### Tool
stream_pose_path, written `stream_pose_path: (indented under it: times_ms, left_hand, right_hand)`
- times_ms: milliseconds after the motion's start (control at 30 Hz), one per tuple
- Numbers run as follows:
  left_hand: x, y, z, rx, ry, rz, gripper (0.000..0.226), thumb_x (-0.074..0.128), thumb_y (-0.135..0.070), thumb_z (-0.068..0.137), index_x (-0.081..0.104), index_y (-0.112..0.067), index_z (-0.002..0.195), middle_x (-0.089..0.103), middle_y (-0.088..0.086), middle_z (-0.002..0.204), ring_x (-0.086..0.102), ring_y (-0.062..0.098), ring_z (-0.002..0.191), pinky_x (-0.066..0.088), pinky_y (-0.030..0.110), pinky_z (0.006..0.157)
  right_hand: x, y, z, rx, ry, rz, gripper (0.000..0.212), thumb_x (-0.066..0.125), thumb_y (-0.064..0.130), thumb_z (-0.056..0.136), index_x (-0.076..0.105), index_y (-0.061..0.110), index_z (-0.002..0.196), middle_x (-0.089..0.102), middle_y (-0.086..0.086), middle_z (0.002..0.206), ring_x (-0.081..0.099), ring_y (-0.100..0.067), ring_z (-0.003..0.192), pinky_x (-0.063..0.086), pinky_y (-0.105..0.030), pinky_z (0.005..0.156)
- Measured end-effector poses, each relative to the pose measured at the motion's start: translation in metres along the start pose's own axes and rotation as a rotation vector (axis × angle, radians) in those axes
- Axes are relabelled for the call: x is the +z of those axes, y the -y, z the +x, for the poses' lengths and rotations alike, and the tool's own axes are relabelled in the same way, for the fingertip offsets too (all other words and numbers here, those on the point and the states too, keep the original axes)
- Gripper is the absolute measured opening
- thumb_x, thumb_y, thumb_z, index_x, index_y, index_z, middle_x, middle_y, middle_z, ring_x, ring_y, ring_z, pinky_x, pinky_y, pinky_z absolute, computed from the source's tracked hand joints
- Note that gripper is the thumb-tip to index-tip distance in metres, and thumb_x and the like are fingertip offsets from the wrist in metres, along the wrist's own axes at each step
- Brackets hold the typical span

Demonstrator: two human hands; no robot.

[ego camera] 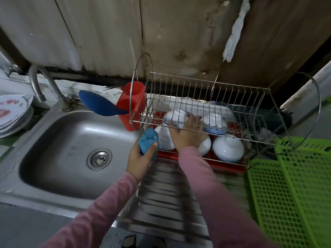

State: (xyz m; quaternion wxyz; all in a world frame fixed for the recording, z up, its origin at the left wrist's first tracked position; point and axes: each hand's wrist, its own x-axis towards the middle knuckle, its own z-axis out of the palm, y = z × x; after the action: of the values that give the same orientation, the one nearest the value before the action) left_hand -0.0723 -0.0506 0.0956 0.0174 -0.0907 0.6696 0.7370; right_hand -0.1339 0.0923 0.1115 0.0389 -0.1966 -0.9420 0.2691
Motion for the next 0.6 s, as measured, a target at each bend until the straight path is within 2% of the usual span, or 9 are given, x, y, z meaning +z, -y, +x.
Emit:
stream_pose_path:
  times_ms: [100,200,267,333,400,467,600]
  left_hand:
    - [0.001,0.001,-0.005,0.002,-0.006,-0.026,0.035,0.064,-0.015,0.092,0.056,-0.015,0.126,0.068,0.0,0.109,0.067,0.017,0.101,0.057,0.027,0.082]
    - [-0.001,0.001,-0.012,0.012,-0.031,-0.049,0.029,0.063,-0.012,0.092,0.058,-0.017,0.12,0.069,-0.001,0.106,0.068,0.01,0.096,0.057,0.024,0.081]
    - [-0.005,0.002,-0.018,0.005,-0.051,-0.069,0.023,0.063,-0.01,0.092,0.059,-0.022,0.112,0.068,-0.002,0.102,0.068,0.002,0.087,0.056,0.02,0.074]
    - [-0.009,0.003,-0.026,-0.004,-0.078,-0.078,0.021,0.062,-0.009,0.093,0.058,-0.026,0.105,0.067,-0.004,0.099,0.067,-0.004,0.079,0.053,0.015,0.067]
    - [-0.015,0.005,-0.034,-0.014,-0.105,-0.091,0.022,0.061,-0.009,0.093,0.057,-0.028,0.103,0.066,-0.004,0.098,0.067,-0.005,0.076,0.052,0.014,0.064]
    - [-0.025,0.005,-0.043,-0.034,-0.136,-0.107,0.021,0.061,-0.008,0.094,0.057,-0.028,0.101,0.066,-0.004,0.096,0.066,-0.006,0.072,0.051,0.012,0.061]
    - [-0.057,0.009,-0.06,-0.077,-0.171,-0.118,0.017,0.062,-0.013,0.093,0.058,-0.026,0.103,0.067,-0.003,0.099,0.068,-0.004,0.074,0.053,0.014,0.063]
  right_hand:
    - [0.001,-0.008,-0.021,-0.055,-0.047,-0.033,0.074,0.048,0.061,0.092,0.036,0.014,0.148,0.034,-0.01,0.157,0.019,-0.032,0.148,0.005,-0.056,0.12]
    - [0.004,-0.017,-0.048,-0.071,-0.076,0.067,0.067,0.05,0.051,0.095,0.039,0.009,0.146,0.03,-0.013,0.159,0.01,-0.032,0.152,0.005,-0.053,0.121]
    - [0.01,-0.023,-0.062,-0.103,-0.1,0.2,0.065,0.052,0.047,0.094,0.044,0.005,0.143,0.035,-0.016,0.156,0.017,-0.035,0.15,0.013,-0.053,0.121]
    - [0.013,-0.028,-0.078,-0.156,-0.116,0.31,0.069,0.046,0.051,0.089,0.049,0.002,0.137,0.044,-0.021,0.147,0.031,-0.04,0.142,0.025,-0.053,0.118]
    - [0.019,-0.032,-0.093,-0.223,-0.074,0.366,0.067,0.044,0.051,0.089,0.05,0.004,0.136,0.049,-0.018,0.142,0.04,-0.037,0.136,0.033,-0.051,0.114]
    - [0.023,-0.032,-0.107,-0.285,0.005,0.394,0.057,0.05,0.045,0.093,0.052,0.009,0.137,0.048,-0.014,0.145,0.04,-0.032,0.137,0.034,-0.047,0.115]
    - [0.033,-0.024,-0.13,-0.379,0.154,0.421,0.047,0.06,0.026,0.098,0.049,0.016,0.143,0.044,-0.006,0.149,0.039,-0.018,0.138,0.031,-0.027,0.112]
